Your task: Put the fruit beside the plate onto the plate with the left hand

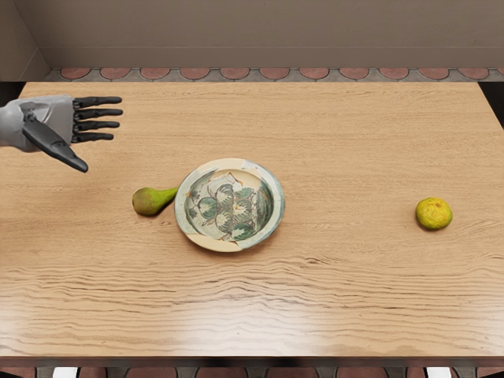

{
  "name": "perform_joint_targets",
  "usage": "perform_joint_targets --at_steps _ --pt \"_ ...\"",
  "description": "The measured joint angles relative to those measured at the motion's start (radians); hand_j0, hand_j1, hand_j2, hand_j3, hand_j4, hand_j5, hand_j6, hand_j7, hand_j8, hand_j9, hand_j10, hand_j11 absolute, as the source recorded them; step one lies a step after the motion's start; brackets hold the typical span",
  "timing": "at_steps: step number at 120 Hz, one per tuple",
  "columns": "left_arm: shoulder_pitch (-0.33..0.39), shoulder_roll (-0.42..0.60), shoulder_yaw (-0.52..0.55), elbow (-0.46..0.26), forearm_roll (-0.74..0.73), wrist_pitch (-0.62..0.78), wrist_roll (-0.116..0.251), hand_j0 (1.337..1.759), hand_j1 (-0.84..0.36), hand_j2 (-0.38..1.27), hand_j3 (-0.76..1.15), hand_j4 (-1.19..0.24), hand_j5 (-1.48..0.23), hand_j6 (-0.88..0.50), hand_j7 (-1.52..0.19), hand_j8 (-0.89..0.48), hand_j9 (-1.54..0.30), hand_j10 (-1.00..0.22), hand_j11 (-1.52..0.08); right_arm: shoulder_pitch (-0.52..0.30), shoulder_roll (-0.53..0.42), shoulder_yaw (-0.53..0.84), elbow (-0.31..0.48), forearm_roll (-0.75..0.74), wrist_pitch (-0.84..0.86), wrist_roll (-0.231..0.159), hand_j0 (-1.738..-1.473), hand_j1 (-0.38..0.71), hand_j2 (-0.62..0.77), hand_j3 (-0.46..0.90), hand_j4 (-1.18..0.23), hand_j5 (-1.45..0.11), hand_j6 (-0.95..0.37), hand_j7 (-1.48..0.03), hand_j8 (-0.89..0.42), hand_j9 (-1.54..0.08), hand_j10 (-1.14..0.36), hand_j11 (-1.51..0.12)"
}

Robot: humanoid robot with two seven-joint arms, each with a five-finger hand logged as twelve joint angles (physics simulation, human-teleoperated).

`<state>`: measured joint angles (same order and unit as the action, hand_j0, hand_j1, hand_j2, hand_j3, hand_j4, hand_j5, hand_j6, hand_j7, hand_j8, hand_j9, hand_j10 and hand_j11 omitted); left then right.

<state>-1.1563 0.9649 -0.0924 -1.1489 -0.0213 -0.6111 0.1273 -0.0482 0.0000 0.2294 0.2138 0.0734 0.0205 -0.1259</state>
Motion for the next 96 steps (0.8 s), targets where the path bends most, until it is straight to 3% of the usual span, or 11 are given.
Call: perform_joint_targets --at_steps 57,96 --pt "-0.011 0.011 0.016 -0.017 0.003 0.000 0.000 1.658 0.35 0.00 0.00 0.00 0.00 0.00 0.00 0.00 0.00 0.00 0.00 -0.003 0.000 -0.005 0.000 -0.001 0.000 -0.001 -1.658 -0.32 -0.01 0.00 -0.03 -0.03 -0.03 -0.03 -0.03 -0.03 -0.03 -0.03" --pt "-0.022 -0.006 0.025 -0.043 0.105 0.000 0.001 1.658 0.35 0.00 0.00 0.00 0.00 0.00 0.00 0.00 0.00 0.00 0.00 -0.004 0.000 -0.005 -0.001 -0.001 0.000 -0.001 -1.658 -0.32 -0.01 0.00 -0.03 -0.03 -0.03 -0.03 -0.03 -0.03 -0.03 -0.03"
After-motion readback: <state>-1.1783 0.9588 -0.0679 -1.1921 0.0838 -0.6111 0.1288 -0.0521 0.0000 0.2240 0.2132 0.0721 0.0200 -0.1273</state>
